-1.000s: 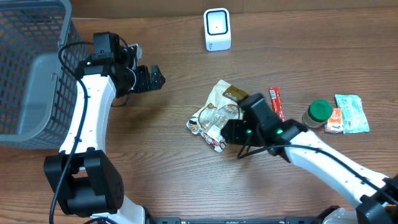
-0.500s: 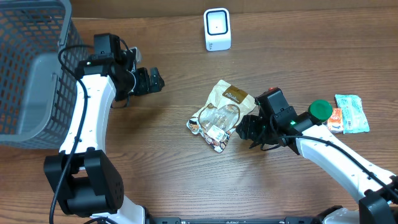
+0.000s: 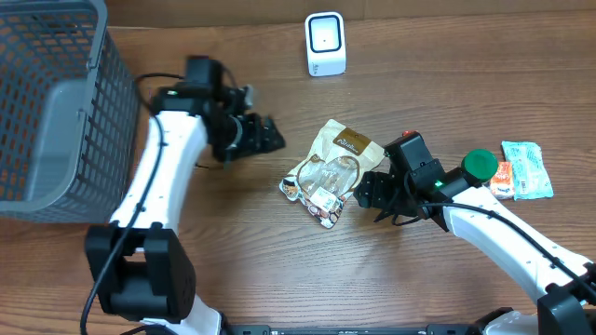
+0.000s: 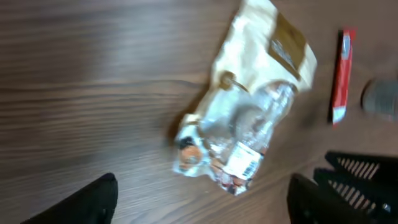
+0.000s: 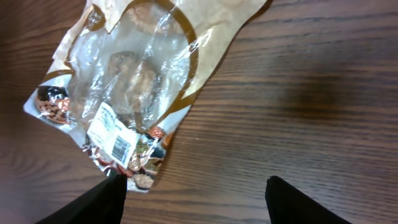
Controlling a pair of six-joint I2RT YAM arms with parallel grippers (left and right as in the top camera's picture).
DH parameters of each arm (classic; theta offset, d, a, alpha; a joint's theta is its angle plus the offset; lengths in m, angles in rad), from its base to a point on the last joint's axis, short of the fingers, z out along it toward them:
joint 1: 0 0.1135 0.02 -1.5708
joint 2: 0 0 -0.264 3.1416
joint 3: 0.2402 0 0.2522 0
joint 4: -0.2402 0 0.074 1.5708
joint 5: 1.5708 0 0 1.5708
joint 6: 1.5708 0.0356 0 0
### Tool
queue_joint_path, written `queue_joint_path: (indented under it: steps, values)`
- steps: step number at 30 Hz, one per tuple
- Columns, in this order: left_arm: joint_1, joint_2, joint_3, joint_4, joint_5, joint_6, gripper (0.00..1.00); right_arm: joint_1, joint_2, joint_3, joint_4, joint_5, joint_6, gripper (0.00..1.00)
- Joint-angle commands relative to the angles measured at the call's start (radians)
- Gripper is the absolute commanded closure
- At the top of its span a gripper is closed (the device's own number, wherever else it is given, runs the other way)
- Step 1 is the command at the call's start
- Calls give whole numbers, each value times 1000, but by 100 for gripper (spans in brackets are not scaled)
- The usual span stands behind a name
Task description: Scan the item barcode
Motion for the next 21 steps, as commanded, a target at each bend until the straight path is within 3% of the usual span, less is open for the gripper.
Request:
queue_joint_path:
  steps: [1,5,11,15,21]
  values:
    - [-109,-18,-51,21,-46,-87,21,-2,-10,12,2,37,-5,24]
    - [-198,-15,-96,51,-127,-181,25,-2,-9,12,3,47,-5,20]
    - [-305,-15,-161,134,-152,-210,29,-2,-8,12,7,63,-4,18]
    - [-347,-15,-188,147,-248,-333,27,-1,-8,12,10,63,-4,17]
    - [-394,-14,-203,189,-264,-366,28,-1,-7,12,11,63,-4,16]
